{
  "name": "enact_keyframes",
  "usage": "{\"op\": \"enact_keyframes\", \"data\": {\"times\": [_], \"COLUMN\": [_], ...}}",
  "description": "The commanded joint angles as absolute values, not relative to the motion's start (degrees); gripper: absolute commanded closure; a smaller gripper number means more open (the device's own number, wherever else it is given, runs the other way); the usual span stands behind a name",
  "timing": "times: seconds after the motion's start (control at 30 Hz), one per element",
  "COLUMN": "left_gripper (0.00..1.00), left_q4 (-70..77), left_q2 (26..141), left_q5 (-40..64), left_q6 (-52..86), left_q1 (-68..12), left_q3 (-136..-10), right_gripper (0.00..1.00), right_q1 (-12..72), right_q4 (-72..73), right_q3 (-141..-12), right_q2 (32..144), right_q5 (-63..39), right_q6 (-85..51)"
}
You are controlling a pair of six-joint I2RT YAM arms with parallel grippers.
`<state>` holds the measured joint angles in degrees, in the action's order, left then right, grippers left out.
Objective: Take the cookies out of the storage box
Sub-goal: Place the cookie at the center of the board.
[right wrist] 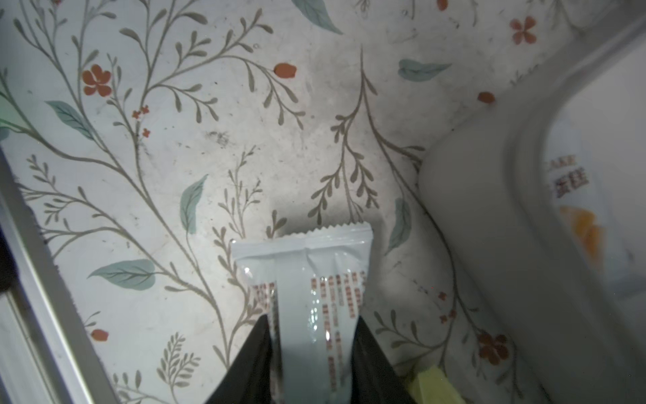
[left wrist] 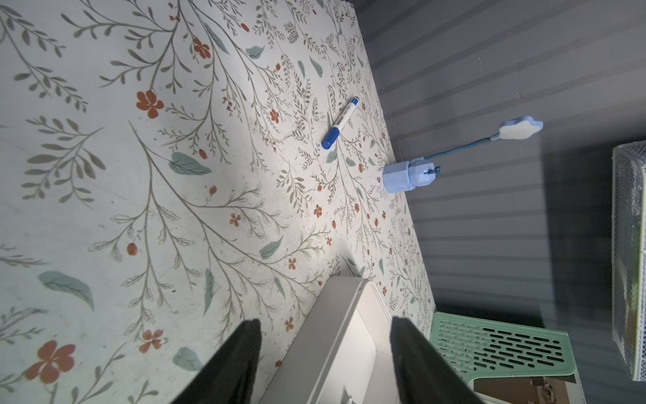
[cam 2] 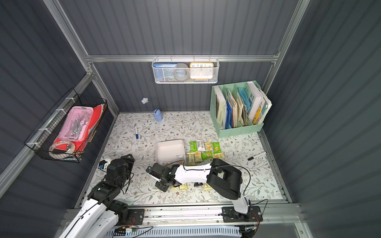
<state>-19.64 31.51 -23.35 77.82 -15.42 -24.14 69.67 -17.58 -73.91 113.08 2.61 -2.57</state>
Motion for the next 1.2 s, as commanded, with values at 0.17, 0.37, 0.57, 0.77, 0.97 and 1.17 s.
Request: {"op": "enact_keyframes", "data": {"times": [0.17,0.37,0.57,0.77,0.97,1.17], "left_gripper": [0.36,0.36,0.36,0.34,0.34,0.33], "left_q4": [-21.52,-17.75,-15.82,-14.93,-11.76,-11.57], "left_q2": [32.55,34.93,40.38,46.31,50.24,59.64], "left_q5": [-24.23,-20.93,-13.02,-6.22,-0.45,-7.80], "left_q6": [74.88,68.37,57.97,48.61,47.75,49.31], "left_q1": [-15.18,-15.19,-15.21,-15.29,-16.06,-27.90], "left_q3": [-26.14,-28.13,-34.27,-37.50,-37.51,-42.57], "right_gripper": [0.49,0.45,0.45,0.50,0.50,0.49], "right_q1": [71.06,71.31,70.96,67.23,58.55,55.15], "right_q4": [-16.92,-15.73,-10.23,-16.80,-22.02,-23.81], "right_q3": [-73.75,-71.98,-64.86,-61.48,-58.20,-54.57], "right_q2": [112.40,102.94,88.90,81.83,78.86,74.99], "right_q5": [5.86,6.13,19.34,31.13,24.60,23.60], "right_q6": [-4.16,-5.82,-13.94,-27.90,-36.97,-38.26]}}
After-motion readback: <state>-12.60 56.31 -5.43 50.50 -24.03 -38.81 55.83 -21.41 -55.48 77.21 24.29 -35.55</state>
